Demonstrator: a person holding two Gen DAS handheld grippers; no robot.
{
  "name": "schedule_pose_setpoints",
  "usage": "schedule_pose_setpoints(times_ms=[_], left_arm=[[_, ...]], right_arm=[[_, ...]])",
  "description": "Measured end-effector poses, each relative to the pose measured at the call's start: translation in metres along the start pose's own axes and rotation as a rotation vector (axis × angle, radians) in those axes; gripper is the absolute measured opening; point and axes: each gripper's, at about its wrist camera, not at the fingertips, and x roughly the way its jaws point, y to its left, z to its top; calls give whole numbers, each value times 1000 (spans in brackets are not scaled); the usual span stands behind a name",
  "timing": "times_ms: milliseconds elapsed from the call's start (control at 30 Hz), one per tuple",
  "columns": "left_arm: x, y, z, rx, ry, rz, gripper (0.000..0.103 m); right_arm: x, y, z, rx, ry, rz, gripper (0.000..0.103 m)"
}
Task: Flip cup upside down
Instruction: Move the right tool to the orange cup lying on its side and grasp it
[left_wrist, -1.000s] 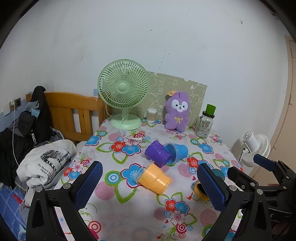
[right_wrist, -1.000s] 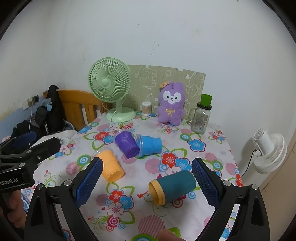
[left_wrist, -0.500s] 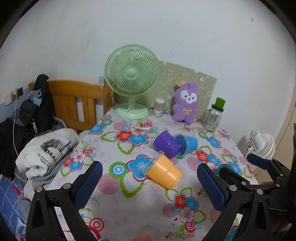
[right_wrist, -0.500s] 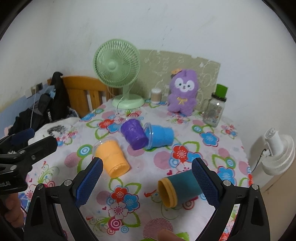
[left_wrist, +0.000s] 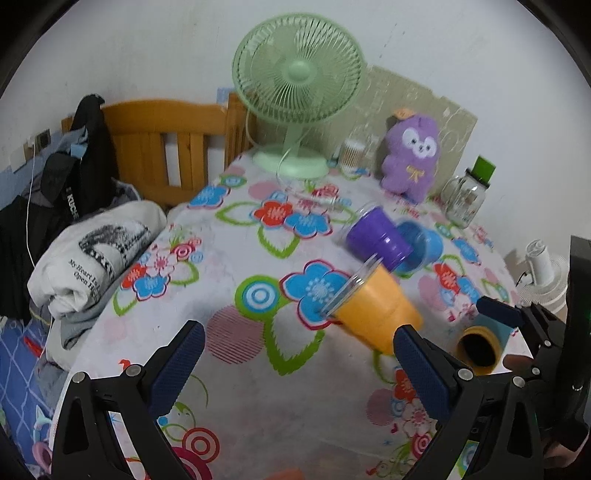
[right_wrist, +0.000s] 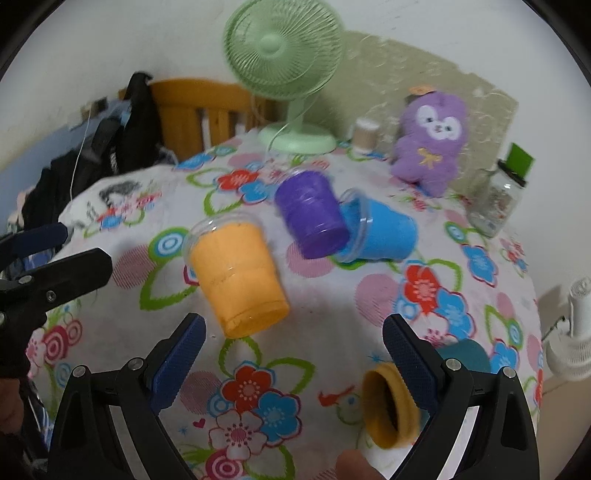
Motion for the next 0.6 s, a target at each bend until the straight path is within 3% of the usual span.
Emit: schedule_pose_setpoints(times_ms=[333,467,600], left_arm=[[32,10,6,11,95,42,103],[36,11,6,11,102,45,103],[35,11,5,12,106,37,103]], right_arm=[[54,10,17,-47,85,91,97],[60,14,17,-50,101,153,76],[59,22,15,-78,101,145,69]])
